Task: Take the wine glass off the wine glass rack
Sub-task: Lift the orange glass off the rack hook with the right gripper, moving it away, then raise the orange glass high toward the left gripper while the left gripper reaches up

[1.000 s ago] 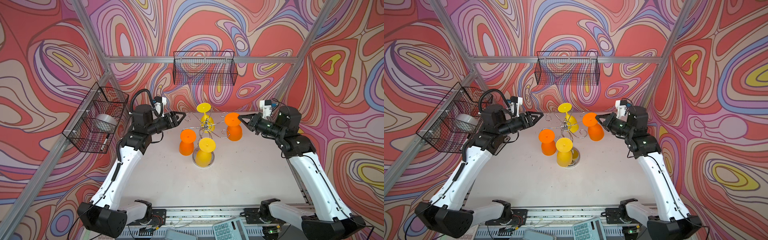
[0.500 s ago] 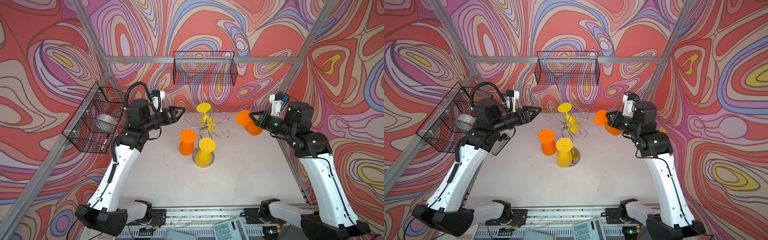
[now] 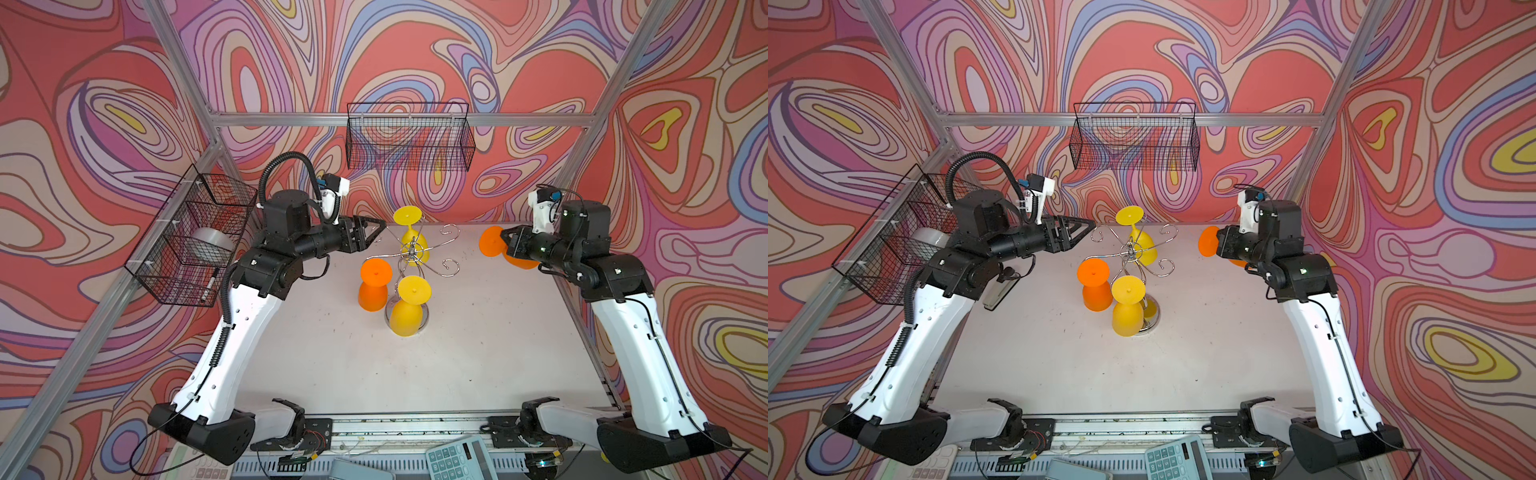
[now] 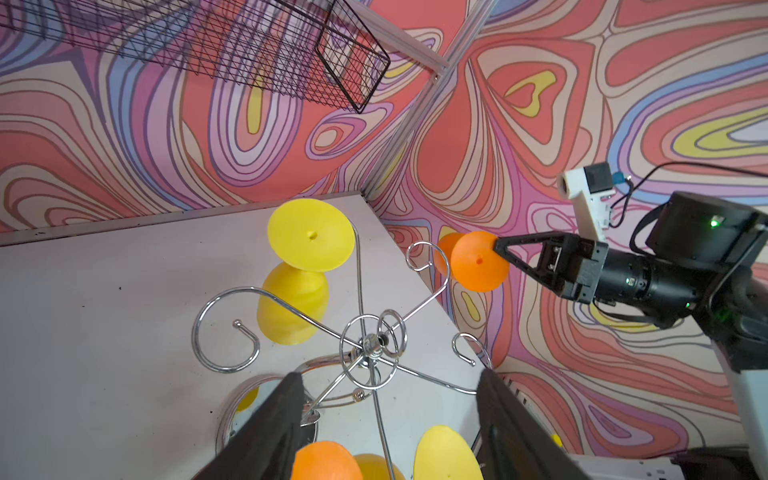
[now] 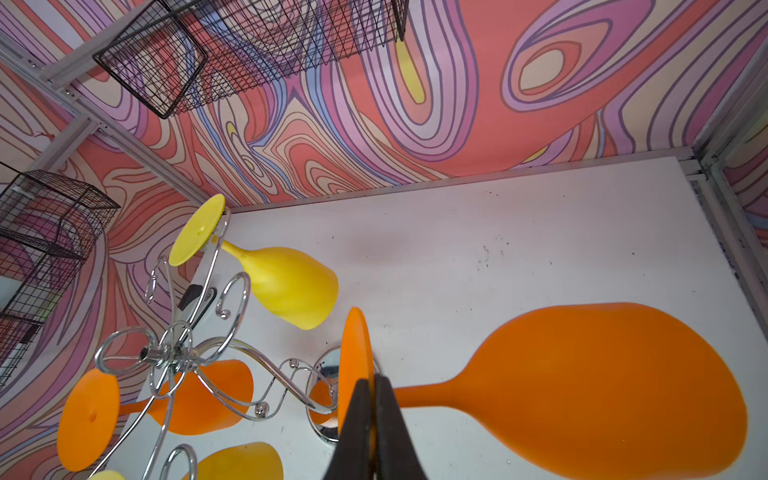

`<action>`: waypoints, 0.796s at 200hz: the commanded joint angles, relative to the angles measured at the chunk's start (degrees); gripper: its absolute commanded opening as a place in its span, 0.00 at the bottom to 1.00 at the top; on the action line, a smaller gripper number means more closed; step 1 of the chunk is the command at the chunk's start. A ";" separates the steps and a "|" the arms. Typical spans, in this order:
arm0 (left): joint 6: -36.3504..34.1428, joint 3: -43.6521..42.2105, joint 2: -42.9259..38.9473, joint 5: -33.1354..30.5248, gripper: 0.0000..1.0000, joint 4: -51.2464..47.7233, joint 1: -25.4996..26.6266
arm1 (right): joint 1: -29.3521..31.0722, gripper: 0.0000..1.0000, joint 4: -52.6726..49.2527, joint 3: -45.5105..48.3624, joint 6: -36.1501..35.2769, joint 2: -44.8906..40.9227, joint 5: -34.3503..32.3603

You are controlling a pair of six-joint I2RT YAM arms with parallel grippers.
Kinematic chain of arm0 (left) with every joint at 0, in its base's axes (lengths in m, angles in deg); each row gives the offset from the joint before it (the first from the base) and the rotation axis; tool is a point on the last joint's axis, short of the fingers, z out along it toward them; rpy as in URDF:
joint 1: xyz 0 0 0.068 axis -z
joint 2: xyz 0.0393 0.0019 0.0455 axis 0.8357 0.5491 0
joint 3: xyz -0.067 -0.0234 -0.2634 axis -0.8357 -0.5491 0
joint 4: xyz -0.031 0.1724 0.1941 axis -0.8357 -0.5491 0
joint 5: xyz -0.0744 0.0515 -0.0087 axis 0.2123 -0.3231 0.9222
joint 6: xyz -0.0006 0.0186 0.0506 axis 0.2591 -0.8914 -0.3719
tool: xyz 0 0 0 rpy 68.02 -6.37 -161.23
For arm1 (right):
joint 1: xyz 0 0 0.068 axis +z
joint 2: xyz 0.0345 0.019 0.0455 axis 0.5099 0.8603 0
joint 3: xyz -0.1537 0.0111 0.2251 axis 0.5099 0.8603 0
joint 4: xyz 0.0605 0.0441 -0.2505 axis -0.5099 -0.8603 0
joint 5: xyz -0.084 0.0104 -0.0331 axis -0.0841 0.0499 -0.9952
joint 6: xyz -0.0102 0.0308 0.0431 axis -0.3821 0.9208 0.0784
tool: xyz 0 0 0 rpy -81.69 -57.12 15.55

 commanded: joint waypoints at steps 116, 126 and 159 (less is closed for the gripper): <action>-1.48 0.67 1.79 -0.63 0.67 14.92 3.71 | -0.05 0.00 7.56 -41.16 25.22 19.84 12.36; -1.58 0.48 2.37 -0.72 0.67 17.22 3.96 | -0.08 0.00 10.80 -40.25 28.37 20.22 13.03; -1.85 1.58 5.25 -1.87 0.67 21.55 4.31 | -0.14 0.00 25.83 -32.49 39.61 19.13 16.65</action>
